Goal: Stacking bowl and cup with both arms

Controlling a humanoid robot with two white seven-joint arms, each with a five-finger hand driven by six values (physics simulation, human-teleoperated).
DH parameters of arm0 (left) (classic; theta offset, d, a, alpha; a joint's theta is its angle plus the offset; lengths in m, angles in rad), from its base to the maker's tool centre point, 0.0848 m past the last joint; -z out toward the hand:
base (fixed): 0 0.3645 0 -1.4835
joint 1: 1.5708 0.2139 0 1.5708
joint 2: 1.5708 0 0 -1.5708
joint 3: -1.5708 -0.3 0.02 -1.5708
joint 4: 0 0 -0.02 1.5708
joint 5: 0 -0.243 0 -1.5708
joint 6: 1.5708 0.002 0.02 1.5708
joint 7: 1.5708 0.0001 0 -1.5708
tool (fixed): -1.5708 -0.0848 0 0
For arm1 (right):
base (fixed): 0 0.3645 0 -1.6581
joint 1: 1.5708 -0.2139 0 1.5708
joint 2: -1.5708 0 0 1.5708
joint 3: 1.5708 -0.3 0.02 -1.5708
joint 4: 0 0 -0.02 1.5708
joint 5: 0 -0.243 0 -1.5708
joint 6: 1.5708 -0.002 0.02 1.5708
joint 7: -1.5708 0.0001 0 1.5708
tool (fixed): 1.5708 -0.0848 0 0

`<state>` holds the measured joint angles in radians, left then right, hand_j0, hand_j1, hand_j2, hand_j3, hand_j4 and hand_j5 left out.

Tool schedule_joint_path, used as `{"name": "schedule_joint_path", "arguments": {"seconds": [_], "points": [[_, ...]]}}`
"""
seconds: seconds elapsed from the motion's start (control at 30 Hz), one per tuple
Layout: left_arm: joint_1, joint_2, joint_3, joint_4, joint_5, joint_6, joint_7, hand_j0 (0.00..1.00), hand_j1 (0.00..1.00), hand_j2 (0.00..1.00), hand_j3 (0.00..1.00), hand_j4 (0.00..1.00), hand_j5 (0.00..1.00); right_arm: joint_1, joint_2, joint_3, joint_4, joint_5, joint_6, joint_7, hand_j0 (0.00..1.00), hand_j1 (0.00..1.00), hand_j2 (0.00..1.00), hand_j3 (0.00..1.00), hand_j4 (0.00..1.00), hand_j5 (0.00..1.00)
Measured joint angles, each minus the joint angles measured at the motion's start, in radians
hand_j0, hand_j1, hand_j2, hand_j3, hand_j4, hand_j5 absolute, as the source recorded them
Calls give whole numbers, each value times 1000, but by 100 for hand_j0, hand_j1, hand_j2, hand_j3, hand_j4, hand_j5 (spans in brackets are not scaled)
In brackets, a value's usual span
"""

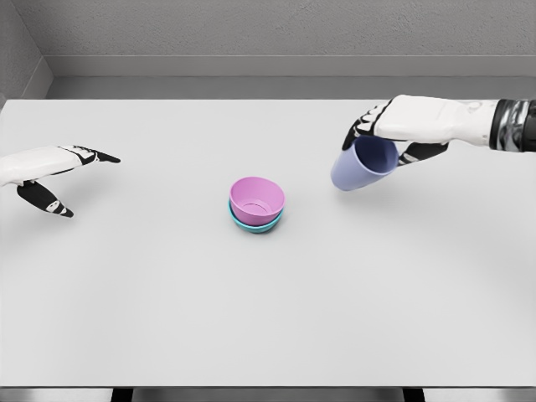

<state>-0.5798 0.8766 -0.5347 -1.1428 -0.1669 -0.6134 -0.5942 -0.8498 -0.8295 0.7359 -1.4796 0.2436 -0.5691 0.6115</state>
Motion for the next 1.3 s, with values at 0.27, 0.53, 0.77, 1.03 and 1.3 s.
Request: {"name": "schedule_joint_path", "arguments": {"seconds": [0.27, 0.53, 0.77, 1.03, 1.3], "points": [[0, 2, -1, 0, 1, 0, 0, 100, 100, 100, 100, 100, 100, 0, 15, -22, -27, 0, 3, 0, 63, 63, 63, 63, 63, 63], [0, 3, -1, 0, 2, 0, 0, 100, 100, 100, 100, 100, 100, 0, 45, -27, -65, 0, 3, 0, 63, 63, 63, 63, 63, 63], [0, 3, -1, 0, 2, 0, 0, 100, 100, 100, 100, 100, 100, -15, 76, -27, -77, 0, 5, 0, 63, 63, 63, 63, 63, 63], [0, 3, -1, 1, 2, 0, 0, 100, 100, 100, 100, 100, 100, -21, 120, -24, -79, 0, 5, 0, 63, 63, 63, 63, 63, 63], [0, 4, -1, 2, 2, 0, 0, 100, 100, 100, 100, 100, 100, -23, 160, -18, -80, 0, 5, 0, 63, 63, 63, 63, 63, 63]]}}
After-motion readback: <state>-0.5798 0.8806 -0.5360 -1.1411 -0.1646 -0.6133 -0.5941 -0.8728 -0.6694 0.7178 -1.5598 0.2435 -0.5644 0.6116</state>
